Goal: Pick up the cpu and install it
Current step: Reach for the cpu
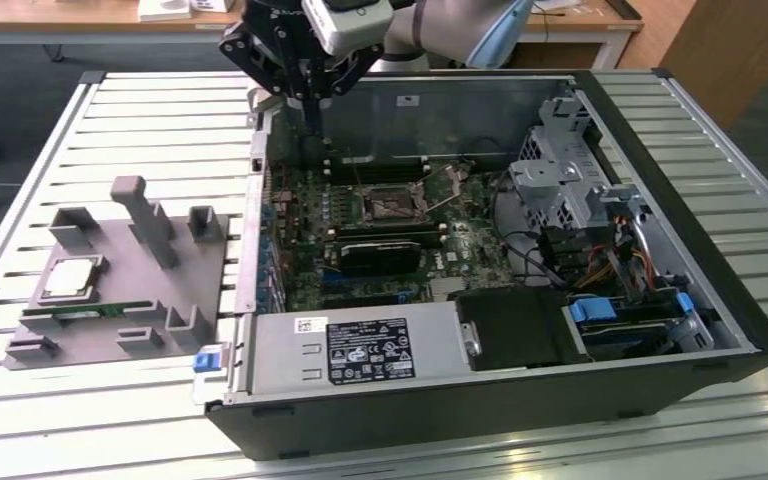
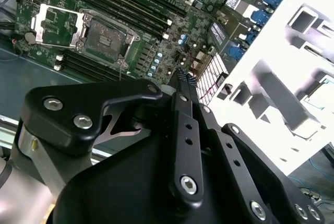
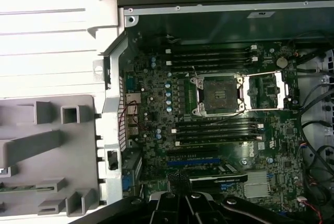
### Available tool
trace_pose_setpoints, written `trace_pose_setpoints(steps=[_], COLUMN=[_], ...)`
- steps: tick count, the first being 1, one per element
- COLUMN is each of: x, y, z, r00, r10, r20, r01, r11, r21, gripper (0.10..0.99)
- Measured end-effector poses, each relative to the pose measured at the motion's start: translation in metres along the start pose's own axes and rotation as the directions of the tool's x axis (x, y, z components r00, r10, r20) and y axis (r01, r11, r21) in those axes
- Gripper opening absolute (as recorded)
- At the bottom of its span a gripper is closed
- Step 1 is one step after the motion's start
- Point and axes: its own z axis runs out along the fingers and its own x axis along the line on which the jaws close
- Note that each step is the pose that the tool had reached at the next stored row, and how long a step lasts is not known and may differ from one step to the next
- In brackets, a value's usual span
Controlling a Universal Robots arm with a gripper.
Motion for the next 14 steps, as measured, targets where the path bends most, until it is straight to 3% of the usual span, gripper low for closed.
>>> trace_pose_setpoints(steps=[14], x=[0.0056], y=[-0.0004], z=[-0.0002], r00=[1.0000], r10=[0.000], r20=[-0.0001], r01=[0.000], r11=[1.0000], r21=[0.000], gripper=[0.106])
